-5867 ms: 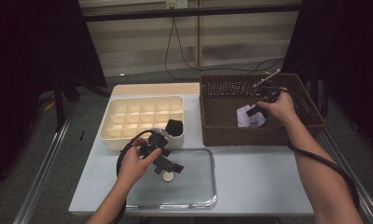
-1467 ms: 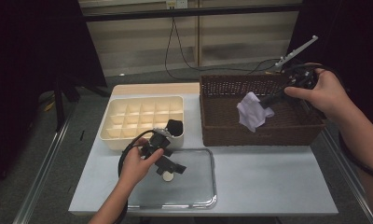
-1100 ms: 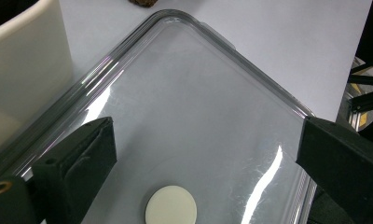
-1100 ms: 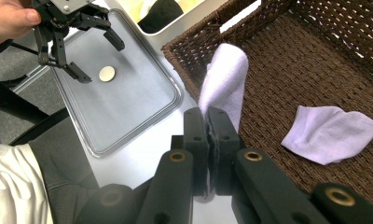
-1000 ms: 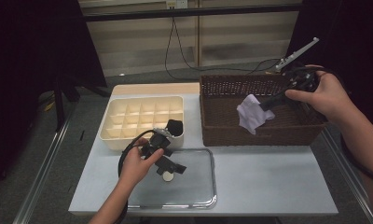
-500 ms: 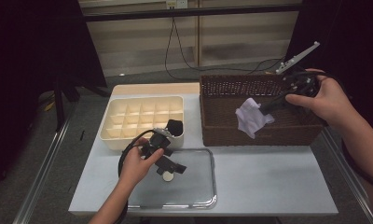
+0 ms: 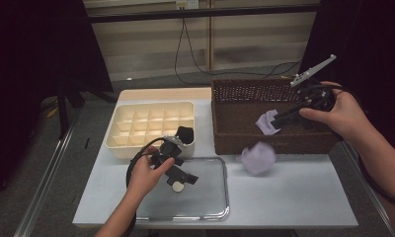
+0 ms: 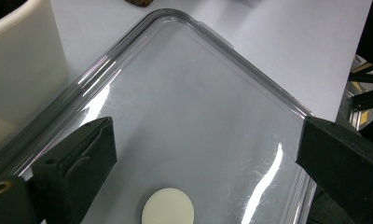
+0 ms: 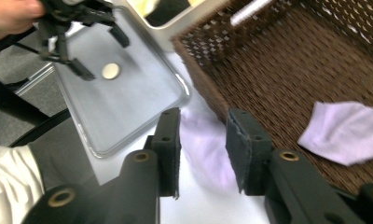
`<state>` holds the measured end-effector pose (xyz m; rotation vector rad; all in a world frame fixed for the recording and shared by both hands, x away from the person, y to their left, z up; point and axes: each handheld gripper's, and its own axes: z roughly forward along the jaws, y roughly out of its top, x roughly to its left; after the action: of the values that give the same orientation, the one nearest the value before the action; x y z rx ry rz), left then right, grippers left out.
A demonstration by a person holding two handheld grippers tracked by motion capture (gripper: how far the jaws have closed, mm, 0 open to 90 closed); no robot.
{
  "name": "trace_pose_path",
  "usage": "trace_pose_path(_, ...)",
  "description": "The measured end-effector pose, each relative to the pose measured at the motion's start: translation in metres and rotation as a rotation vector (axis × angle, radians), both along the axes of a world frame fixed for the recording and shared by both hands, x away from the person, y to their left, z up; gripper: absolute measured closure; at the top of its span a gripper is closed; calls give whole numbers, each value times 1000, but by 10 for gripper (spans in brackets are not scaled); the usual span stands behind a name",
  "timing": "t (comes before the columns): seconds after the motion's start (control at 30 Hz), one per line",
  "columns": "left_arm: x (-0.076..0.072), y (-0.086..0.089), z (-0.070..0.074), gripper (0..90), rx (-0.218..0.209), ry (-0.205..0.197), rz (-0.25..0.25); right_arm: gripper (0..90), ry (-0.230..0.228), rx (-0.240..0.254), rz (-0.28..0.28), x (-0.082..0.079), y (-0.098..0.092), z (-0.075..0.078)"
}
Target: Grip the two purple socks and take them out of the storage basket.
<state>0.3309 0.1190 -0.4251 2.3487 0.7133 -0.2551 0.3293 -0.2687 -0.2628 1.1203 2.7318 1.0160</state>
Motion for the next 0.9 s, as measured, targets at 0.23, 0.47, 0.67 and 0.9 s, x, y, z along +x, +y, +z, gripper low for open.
trace_pose_path(0.23, 4, 2, 0, 45, 32, -9, -34, 502, 4, -22, -89, 25, -10, -21)
trace_pose_path(0.47, 4, 3, -2, 45, 21, 2, -18, 330, 10, -44, -170, 52, -16, -42)
trace_pose_path(0.67, 4, 3, -3, 45, 8, 5, 11, 213, 19, -42, -218, 68, -20, -57)
trace_pose_path(0.9, 7, 5, -2, 45, 34, -4, -43, 160, 15, -48, -250, 84, -23, -74)
